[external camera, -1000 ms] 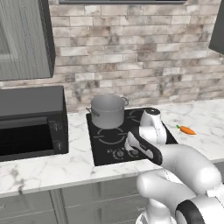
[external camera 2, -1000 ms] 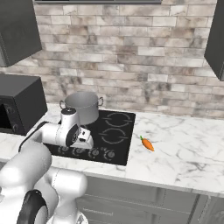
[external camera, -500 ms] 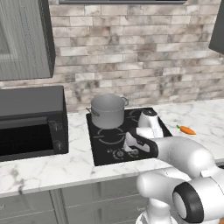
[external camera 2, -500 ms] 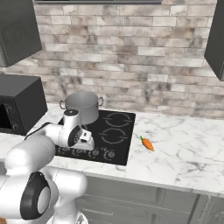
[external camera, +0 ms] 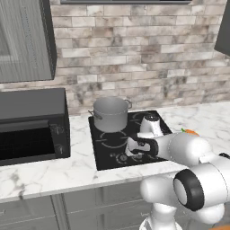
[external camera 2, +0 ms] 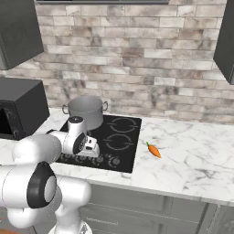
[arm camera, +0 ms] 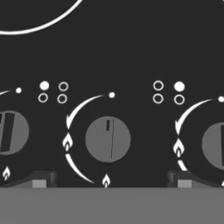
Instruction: Turn on the burner for the pot on the stove. Wait thirty seconds for the pot to heat up. Then add the carrot to the pot.
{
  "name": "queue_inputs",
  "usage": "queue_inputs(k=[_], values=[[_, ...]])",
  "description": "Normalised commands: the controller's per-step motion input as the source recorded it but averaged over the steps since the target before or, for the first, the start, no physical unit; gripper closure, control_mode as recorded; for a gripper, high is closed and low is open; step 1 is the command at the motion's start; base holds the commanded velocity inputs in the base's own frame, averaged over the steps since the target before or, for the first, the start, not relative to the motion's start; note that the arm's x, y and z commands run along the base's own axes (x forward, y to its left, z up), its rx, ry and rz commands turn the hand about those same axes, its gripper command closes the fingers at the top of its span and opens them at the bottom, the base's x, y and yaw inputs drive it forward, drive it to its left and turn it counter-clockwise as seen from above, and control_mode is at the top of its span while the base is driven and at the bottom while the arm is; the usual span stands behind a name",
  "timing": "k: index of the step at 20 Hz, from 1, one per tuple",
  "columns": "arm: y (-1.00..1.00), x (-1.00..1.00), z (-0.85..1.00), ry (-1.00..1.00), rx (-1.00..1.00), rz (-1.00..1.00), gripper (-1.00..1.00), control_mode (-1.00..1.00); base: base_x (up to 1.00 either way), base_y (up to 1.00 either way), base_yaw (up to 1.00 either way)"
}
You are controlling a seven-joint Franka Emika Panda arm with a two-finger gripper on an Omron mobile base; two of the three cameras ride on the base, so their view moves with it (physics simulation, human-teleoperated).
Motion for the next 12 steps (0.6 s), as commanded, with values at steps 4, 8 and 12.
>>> queue_inputs(k=[4, 8, 12], values=[[0.01, 0.11, -0.26, -0.04, 0.00, 0.00, -1.00, -1.00, 0.00, 0.00, 0.00], [0.01, 0.15, -0.22, -0.04, 0.00, 0.00, -1.00, -1.00, 0.00, 0.00, 0.00], [0.02, 0.14, -0.20, -0.02, 0.00, 0.00, -1.00, -1.00, 0.00, 0.00, 0.00]])
